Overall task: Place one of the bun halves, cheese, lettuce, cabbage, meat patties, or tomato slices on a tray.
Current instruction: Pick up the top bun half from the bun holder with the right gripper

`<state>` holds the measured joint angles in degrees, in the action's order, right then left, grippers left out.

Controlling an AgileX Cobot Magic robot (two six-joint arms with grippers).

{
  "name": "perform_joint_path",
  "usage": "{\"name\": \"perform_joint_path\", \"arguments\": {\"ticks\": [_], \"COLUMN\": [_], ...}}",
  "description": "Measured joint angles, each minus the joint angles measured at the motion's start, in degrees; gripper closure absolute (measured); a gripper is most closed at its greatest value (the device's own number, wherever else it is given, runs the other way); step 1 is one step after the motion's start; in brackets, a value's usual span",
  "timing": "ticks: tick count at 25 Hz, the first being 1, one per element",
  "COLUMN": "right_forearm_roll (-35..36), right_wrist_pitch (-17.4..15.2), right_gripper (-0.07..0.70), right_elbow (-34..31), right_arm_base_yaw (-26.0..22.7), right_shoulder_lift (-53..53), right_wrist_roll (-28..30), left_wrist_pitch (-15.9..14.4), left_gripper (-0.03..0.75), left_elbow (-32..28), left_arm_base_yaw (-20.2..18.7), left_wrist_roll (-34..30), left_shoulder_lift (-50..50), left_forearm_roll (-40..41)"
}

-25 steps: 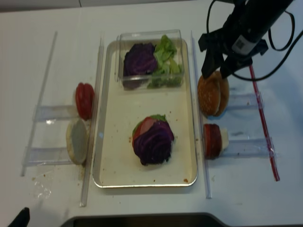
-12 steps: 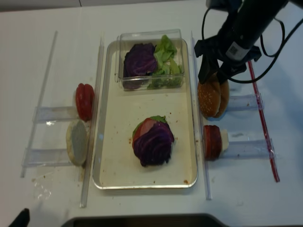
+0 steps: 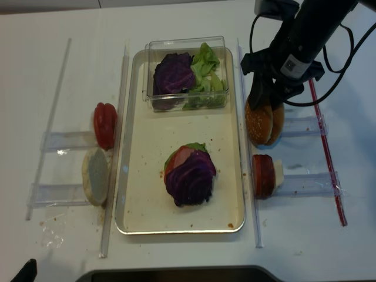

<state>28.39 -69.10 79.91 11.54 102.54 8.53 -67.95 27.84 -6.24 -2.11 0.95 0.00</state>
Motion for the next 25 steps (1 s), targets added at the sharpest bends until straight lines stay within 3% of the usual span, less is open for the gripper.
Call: {"name": "perform_joint_path", "arguments": {"ticks": [16,25], "right_forearm_roll": [1.5,0.6], "right_wrist_pitch": [-0.4,-0.4], "right_gripper": [0.314,0.398], "right_elbow": [0.1,0.1], "right_arm_base_yaw": [0.0,0.0], "right_shoulder_lift": [3.2,3.2], "right_wrist_roll": [0.2,0.2], "left_wrist_pitch": [0.0,0.0], "left_gripper": [0.276,0.276], "left_elbow": [0.0,0.0], "left_arm_base_yaw": [0.0,0.0], "left_wrist_roll": [0.0,0.0], "left_shoulder_lift": [0.0,0.0], "left_forearm_roll": [0.0,0.0]}}
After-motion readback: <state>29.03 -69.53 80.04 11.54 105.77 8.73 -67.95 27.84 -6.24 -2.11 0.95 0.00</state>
